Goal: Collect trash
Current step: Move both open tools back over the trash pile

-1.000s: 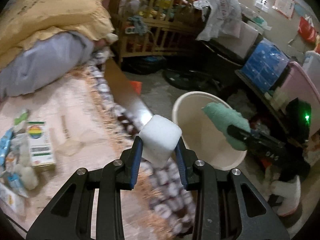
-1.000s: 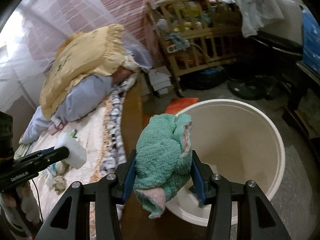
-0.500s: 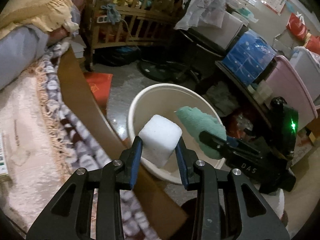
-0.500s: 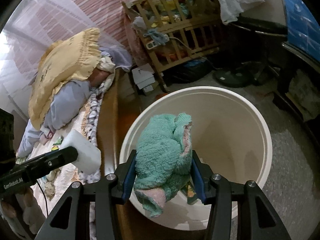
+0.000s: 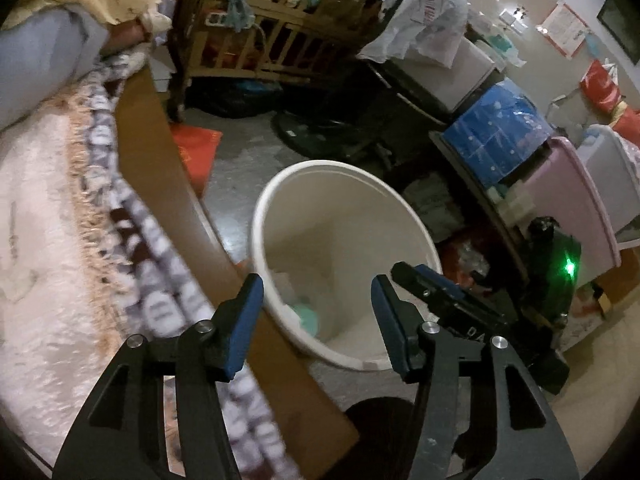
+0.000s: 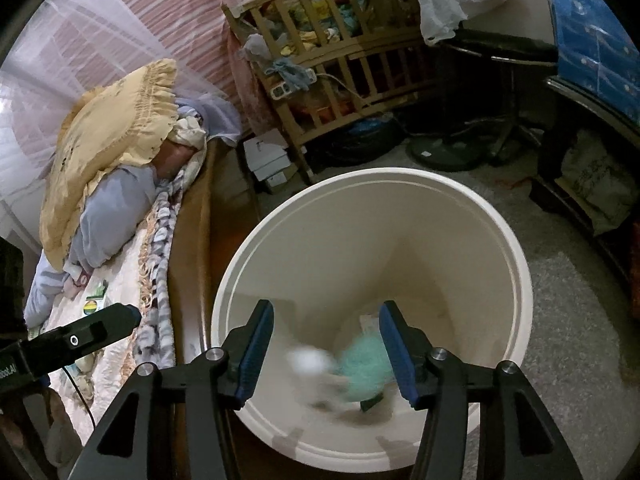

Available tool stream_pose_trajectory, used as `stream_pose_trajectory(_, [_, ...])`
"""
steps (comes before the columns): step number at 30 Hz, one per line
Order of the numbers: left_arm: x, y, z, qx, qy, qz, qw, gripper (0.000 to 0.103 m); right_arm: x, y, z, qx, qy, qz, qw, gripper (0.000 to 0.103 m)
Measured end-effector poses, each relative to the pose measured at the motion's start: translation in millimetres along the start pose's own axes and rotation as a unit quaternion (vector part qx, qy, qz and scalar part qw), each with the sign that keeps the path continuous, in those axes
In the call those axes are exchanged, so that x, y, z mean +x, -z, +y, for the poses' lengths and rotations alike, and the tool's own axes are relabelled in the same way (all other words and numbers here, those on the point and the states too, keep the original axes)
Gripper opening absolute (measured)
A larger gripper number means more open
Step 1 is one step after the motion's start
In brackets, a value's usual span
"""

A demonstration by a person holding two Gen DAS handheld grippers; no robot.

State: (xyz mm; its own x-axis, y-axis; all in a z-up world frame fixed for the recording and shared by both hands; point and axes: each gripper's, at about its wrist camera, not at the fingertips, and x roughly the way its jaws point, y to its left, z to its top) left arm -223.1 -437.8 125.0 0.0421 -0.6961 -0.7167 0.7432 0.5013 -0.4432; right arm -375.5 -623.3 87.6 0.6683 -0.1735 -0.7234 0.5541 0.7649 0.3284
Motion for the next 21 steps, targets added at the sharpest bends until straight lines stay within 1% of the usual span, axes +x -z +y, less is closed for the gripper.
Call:
stream_pose_trajectory(4, [-17, 7, 7, 0.012, -0.047, -0.013, 0.9987, 0.055, 3, 3, 15, -0.013, -0.008, 0.009, 1.0, 0.053])
stream_pose_trajectory(6, [-28, 12, 13, 0.016, -0.078, -0.022, 0.9965, 0.055, 4, 5, 27, -0.023, -0.017, 0.013, 1.0, 0.053])
stream_pose_trajectory(8, [-39, 19, 21, 0.016, -0.1, -0.033, 0.9944, 0.055, 4, 6, 40, -0.032, -0.024, 0.014, 0.999, 0.053])
stream_pose_trajectory(16, [-84, 43, 58, -0.01, -0.155, -0.051, 0.9865, 0.055, 11, 18, 107, -0.078, -0.06, 0.031, 0.995, 0.054])
stream_pose_trajectory(21, [-121, 62, 86, -0.027, -0.195, -0.063, 0.9784, 0.055, 15, 28, 153, -0.113, -0.084, 0.042, 0.989, 0.054])
